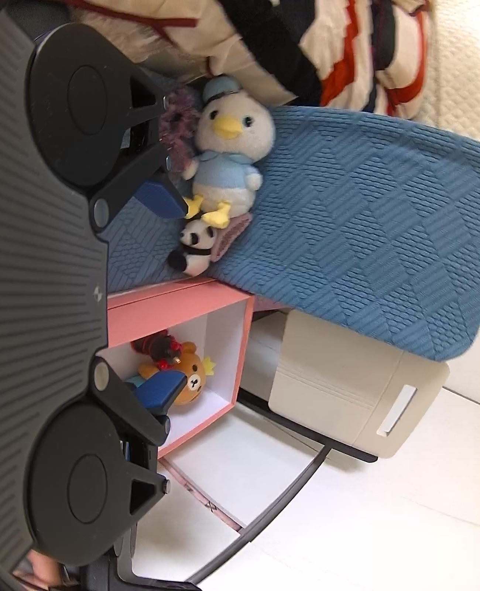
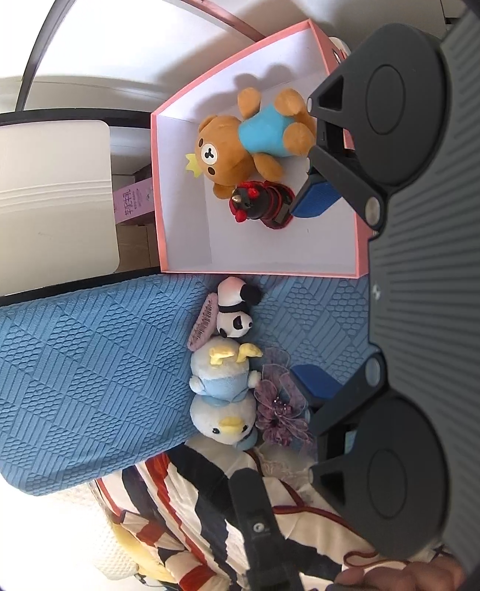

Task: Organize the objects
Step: 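Open both tools and withdraw them from the box, then reach the left tool to the purple bow while the right tool reaches the panda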

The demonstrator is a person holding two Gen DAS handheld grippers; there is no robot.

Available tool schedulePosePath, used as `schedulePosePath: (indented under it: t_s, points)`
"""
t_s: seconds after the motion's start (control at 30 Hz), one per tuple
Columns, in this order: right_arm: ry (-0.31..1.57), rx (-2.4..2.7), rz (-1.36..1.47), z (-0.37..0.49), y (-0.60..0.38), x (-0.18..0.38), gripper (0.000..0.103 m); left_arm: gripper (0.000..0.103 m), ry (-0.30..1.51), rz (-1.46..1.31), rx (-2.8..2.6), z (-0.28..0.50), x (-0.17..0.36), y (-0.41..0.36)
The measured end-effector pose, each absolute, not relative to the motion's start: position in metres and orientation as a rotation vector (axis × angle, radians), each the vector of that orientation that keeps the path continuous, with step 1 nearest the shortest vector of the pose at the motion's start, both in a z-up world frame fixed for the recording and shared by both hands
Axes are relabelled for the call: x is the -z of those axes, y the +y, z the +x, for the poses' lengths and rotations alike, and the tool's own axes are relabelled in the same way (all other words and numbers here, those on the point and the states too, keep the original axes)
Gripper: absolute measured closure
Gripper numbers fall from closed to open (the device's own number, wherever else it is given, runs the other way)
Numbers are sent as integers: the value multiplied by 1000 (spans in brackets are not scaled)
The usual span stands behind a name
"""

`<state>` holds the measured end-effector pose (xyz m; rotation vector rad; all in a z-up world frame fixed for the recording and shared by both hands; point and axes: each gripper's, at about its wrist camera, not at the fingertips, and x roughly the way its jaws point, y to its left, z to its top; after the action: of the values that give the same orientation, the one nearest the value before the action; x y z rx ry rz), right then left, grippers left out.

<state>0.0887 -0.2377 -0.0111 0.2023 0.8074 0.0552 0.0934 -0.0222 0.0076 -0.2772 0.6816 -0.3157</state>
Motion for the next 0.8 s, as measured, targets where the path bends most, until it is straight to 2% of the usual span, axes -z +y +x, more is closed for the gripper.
schedulePosePath:
  t_s: [0.53, 0.8]
  points:
    - [850, -59, 142, 101, -204, 30, 15, 11, 684, -313, 284, 100, 22, 7]
    - [850, -103, 111, 125, -186, 51, 15, 11, 661, -297, 175, 118, 56, 28]
